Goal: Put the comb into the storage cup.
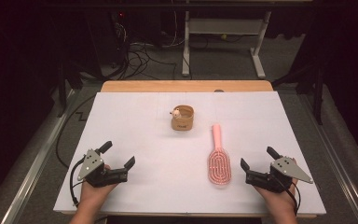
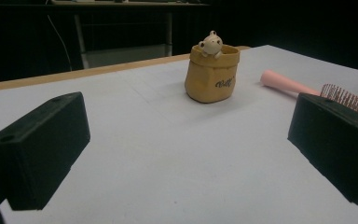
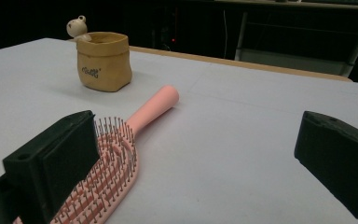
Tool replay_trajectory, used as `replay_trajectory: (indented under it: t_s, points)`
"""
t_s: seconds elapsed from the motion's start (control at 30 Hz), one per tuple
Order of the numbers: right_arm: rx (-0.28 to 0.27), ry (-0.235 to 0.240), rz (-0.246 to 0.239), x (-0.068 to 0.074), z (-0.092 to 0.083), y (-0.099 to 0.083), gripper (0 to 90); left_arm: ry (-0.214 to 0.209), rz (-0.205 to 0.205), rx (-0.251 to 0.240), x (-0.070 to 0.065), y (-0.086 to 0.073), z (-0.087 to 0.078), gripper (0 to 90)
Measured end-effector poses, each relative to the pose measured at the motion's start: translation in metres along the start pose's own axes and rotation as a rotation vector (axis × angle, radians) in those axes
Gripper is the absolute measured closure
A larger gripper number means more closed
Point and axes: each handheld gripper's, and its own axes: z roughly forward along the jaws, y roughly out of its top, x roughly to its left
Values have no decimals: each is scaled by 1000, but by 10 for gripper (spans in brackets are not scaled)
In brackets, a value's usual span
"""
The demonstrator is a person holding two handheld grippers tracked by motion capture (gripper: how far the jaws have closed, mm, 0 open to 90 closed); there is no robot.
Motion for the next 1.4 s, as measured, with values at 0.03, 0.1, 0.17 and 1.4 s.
replay_trajectory:
  t_s: [0.03,0.1,0.17,1.4]
  points:
    - [0,0,0,0,0,0,1,0,0,0,0,0,0,0]
    - [3,2,-3,0,0,0,1,-4,2,1,-1,0,1,0]
    - [4,1,-2,0,0,0,2,-3,17,0,-2,0,1,0]
    - [144,219,-64,41,6,10,900,-17,27,20,-3,0,3,0]
